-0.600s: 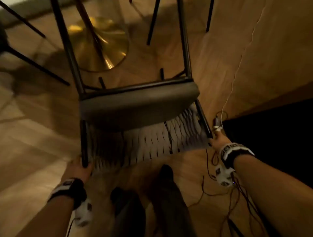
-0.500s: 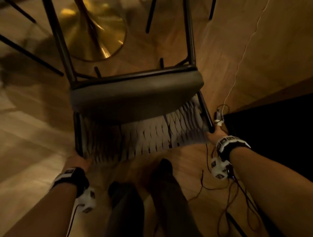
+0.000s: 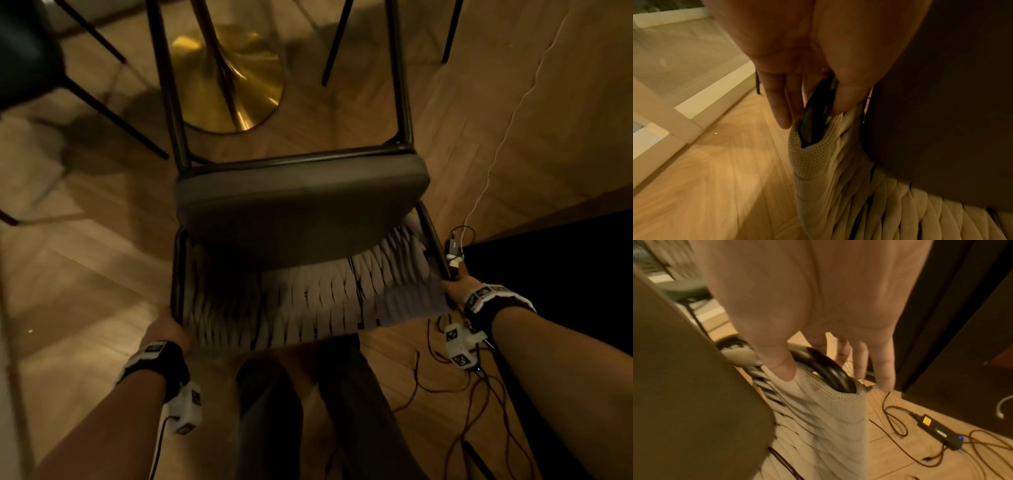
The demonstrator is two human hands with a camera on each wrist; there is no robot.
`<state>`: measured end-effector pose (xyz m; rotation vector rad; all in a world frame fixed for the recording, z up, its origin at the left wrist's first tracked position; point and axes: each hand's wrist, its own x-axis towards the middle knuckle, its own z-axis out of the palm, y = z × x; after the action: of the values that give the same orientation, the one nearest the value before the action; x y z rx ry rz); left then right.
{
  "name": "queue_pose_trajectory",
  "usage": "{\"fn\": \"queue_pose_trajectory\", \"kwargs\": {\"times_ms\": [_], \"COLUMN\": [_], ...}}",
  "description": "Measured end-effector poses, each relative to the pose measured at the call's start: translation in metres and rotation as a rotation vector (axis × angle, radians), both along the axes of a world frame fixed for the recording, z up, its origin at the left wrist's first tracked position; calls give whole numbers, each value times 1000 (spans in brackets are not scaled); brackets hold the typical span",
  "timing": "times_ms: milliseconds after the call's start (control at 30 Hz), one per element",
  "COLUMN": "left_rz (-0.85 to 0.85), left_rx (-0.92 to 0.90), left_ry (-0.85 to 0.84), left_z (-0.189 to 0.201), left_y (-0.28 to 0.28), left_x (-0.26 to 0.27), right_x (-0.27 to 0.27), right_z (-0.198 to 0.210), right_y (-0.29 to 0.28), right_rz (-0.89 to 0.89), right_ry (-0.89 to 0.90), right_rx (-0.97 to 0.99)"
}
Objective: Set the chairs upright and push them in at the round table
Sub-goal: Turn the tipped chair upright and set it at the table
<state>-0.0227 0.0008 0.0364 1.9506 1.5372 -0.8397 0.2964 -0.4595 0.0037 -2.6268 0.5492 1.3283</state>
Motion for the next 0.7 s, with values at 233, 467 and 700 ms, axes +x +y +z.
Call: {"fn": "queue_pose_trajectory", "kwargs": {"times_ms": [233,467,700], "left_rz": [92,79,183], "left_rx": [29,126,232], "left_ry": [-55,-185,-382], "left_z": [84,165,215], "left_y": [11,36,76], "left_x": [-23,-18,12], "right_x": [-1,-1,18], "right_z": [65,209,291], "right_y": [-2,76,135], "right_rz": [209,378,427], "right_ry": [61,-89,-257], "right_rx": [-149,-72,-43]}}
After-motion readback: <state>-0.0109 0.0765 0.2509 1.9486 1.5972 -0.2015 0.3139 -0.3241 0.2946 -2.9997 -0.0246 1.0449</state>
